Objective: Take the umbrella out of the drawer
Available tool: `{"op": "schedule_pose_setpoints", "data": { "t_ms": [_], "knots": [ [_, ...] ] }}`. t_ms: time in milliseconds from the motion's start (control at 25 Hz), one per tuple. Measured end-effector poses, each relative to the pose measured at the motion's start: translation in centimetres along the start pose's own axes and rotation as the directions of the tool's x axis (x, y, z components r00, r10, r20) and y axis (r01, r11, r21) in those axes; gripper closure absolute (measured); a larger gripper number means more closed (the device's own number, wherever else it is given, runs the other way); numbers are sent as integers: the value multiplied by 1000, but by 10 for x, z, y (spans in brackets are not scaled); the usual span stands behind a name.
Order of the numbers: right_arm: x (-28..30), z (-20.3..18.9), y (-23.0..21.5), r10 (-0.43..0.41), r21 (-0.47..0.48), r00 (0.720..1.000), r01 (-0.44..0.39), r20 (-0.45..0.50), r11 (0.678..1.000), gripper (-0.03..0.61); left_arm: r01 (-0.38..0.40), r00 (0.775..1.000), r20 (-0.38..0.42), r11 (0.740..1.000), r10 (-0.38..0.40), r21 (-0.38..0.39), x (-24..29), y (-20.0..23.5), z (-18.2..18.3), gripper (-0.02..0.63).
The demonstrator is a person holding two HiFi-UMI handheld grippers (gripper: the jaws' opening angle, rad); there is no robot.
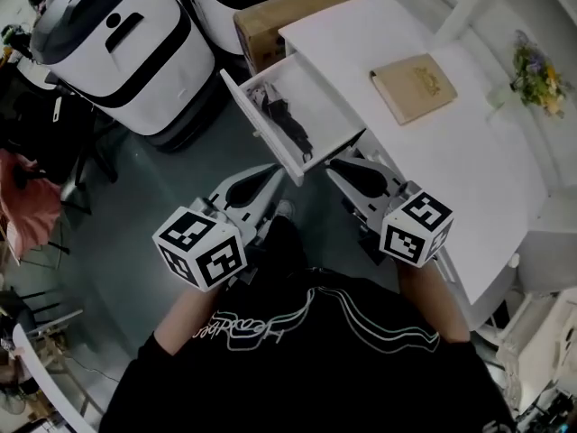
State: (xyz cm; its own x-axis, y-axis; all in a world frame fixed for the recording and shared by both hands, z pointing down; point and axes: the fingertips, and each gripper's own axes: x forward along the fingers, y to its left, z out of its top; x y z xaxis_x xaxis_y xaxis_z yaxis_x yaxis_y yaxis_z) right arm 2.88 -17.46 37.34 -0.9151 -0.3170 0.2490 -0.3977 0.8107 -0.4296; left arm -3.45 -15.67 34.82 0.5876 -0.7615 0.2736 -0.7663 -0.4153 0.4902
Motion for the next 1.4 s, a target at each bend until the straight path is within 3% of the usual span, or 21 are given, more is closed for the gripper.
{"op": "schedule_pose_setpoints", "data": {
  "t_ms": [320, 480, 760, 920, 1160, 1400],
  "knots": [
    [103, 19, -82, -40, 43, 996, 44, -84, 998, 518, 8, 996, -86, 999, -11, -33, 58, 117, 39, 594],
    [147, 15, -115, -41, 93, 993, 51, -111, 994, 452, 5, 993, -120, 997, -14, -72, 79, 163, 46, 594],
    [212, -24, -178, -113, 60, 964, 131, -240, 990, 371, -6, 989, -149, 991, -14, -135, 108, 221, 49, 594],
    [239, -55, -218, -194, -1, 931, 204, -308, 979, 348, -7, 984, -175, 988, -20, -153, 118, 243, 44, 594],
    [270, -122, -248, -175, -51, 846, 173, -503, 984, 348, -30, 980, -199, 982, -7, -184, 126, 270, 38, 594],
    [294, -169, -271, -194, -91, 773, 174, -605, 980, 347, -61, 973, -228, 977, 14, -202, 130, 290, 27, 594]
  ]
}}
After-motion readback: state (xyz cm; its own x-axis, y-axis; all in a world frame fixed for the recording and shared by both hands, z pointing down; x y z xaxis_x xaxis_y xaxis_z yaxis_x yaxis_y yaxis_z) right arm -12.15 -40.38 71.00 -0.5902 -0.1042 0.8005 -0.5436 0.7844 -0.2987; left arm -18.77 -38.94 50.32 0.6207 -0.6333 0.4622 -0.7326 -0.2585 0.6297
